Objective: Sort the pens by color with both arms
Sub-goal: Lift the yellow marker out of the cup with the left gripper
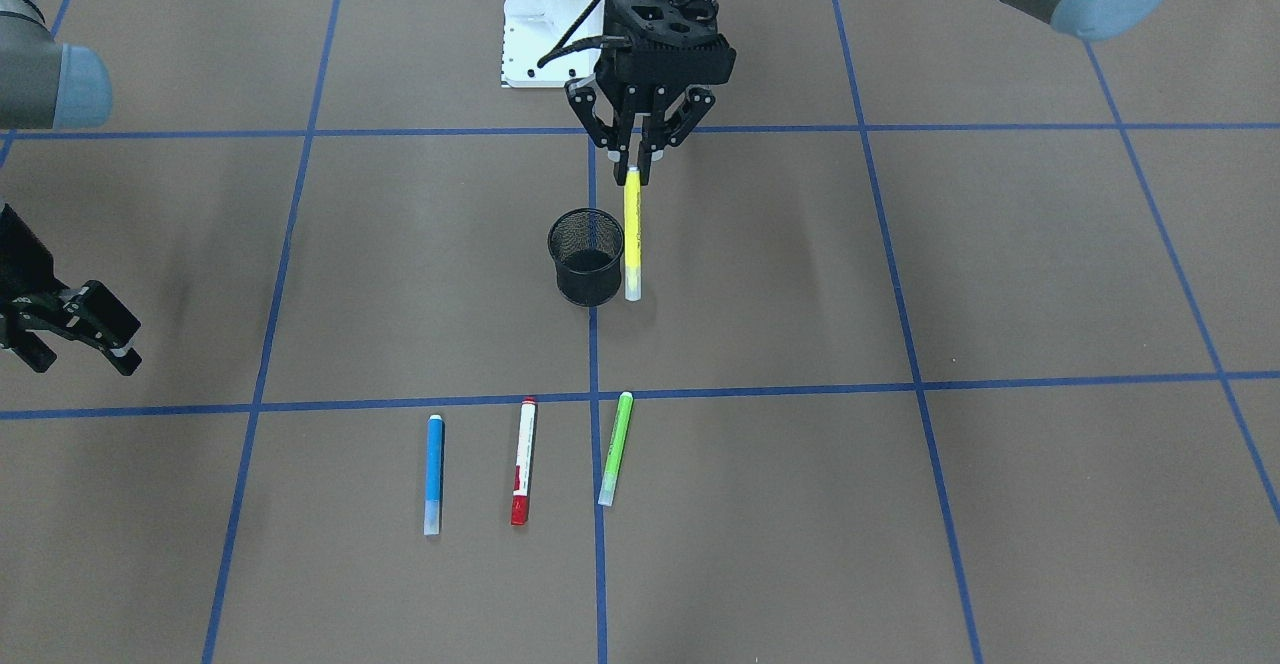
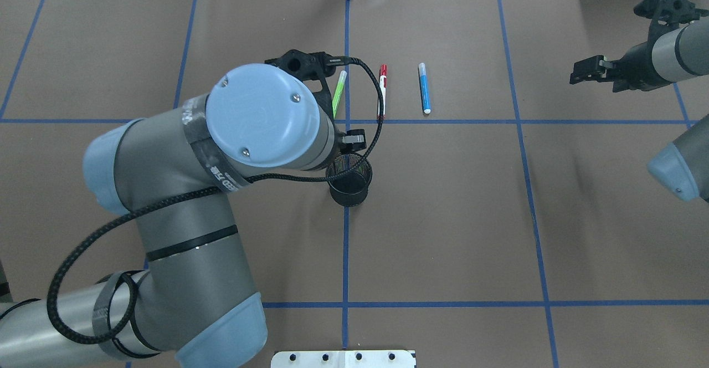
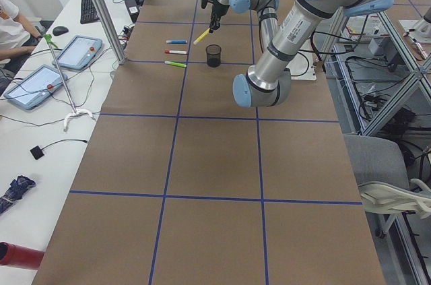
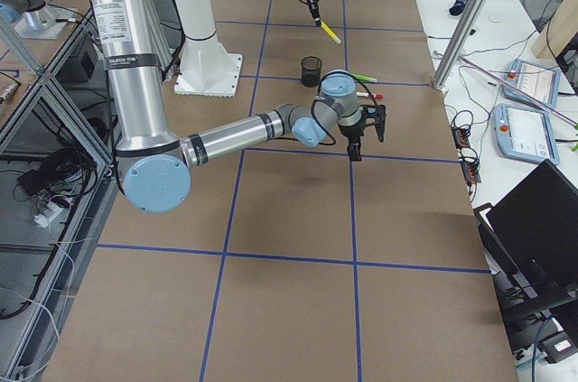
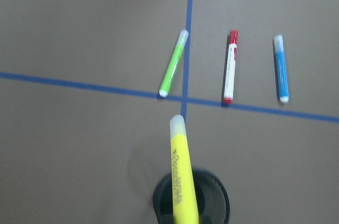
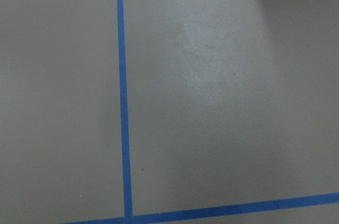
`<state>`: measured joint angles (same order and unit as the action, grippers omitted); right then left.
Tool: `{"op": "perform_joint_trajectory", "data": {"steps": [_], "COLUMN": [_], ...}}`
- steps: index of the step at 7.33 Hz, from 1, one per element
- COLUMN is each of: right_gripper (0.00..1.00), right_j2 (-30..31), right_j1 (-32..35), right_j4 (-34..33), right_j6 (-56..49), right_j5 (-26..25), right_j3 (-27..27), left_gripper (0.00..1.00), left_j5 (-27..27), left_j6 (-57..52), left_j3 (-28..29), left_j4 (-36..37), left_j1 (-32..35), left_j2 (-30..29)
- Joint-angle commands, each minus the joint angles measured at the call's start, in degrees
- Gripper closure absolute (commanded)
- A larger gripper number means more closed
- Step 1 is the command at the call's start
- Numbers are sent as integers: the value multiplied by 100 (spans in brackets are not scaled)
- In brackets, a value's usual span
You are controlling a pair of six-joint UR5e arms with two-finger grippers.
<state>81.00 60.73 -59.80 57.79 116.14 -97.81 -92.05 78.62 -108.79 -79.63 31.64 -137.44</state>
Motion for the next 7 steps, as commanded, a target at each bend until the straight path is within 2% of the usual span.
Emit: {"op": "perform_joint_trajectory", "data": {"steps": [1,2,3,4,5,7], "right_gripper": [0,0,0,0,0,0], "right_j2": [-5,-5,-5,4,4,4], "right_j1": [0,0,0,0,-9,-9], "right_j4": [-5,-5,-5,-5,3,-5], "right_j6": [13,13,22,22,22,13], "right_j5": [-125,-126,-135,-135,-135,-187], "right_j3": [-37,-45,-46,-54,-46,-19], "left_gripper": [100,100,100,100,100,100], "left_j5": [21,21,108,422,469,495], "left_j6": [4,30,39,135,231,250], "left_j3": [1126,1637,2042,2351,2624,2793], "left_j4": [-1556,-2278,-2677,-2976,-3162,-3470], "left_j1": [490,614,641,615,589,449], "left_j2": [155,217,296,305,314,550]}}
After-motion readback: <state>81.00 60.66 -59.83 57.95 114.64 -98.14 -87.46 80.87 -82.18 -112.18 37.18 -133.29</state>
